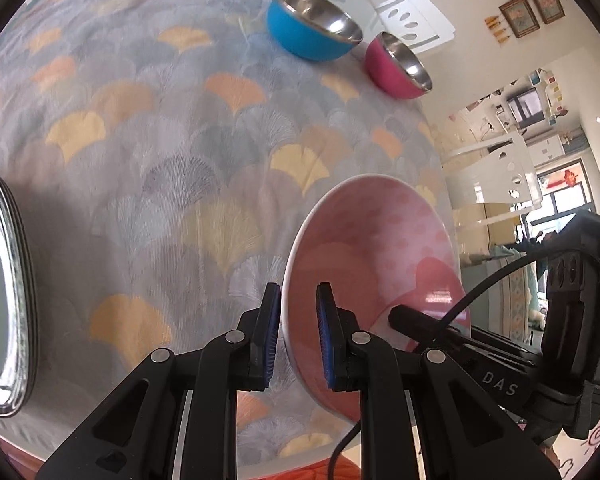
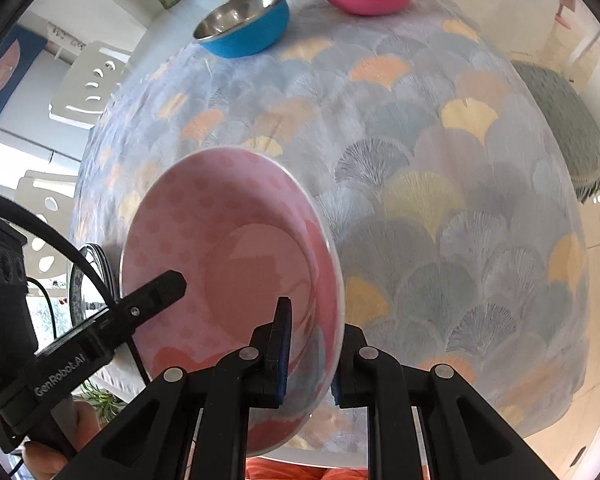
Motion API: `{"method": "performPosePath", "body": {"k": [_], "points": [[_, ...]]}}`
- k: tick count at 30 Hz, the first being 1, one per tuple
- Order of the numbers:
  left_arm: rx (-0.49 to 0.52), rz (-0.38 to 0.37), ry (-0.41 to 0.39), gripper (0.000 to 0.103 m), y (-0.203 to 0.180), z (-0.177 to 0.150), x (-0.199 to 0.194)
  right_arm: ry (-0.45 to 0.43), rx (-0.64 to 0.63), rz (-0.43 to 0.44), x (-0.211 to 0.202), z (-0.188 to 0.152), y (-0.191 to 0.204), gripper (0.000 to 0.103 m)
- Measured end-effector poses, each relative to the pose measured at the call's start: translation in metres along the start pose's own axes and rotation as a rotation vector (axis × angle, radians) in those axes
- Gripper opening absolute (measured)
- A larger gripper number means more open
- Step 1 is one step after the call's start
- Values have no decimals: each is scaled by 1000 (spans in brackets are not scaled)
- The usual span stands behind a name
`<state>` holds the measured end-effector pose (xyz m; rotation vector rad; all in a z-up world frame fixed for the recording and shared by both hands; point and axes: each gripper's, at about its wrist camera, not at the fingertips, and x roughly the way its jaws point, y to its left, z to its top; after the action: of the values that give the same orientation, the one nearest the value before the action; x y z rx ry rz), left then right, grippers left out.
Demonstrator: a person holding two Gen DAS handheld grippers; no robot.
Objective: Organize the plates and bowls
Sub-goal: 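Lift the pink bowl with the left gripper and carry it beside the plates, then lower the pink bowl onto the cloth and open the left gripper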
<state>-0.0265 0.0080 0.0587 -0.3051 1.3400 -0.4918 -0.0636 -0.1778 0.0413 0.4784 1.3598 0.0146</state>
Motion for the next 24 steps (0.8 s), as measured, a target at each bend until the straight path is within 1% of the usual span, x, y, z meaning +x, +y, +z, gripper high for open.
{"method": "performPosePath", "body": {"k": [4,8,11,13,17,20,24], "points": [[-37,-2,-3,15,10,-2,3,16,63,36,4,-7,-9,15],[-15,-10,-18,15,11,-6,-2,-8,76,30,-2,-14,-12,15],[4,-1,-32,15,9,-6,-8,-23,80,29,-9,-17,-11,15],[21,8,-50,15,7,-8,-15,-40,87,27,-16,-19,-12,15],[57,53,-82,15,9,-15,-28,-94,74,-2,-35,-28,-8,15],[43,40,-92,15,17,-18,-40,-126,70,-12,-50,-35,-3,15],[49,27,-135,15,17,-20,-63,-188,59,-5,-77,-43,8,15]]}}
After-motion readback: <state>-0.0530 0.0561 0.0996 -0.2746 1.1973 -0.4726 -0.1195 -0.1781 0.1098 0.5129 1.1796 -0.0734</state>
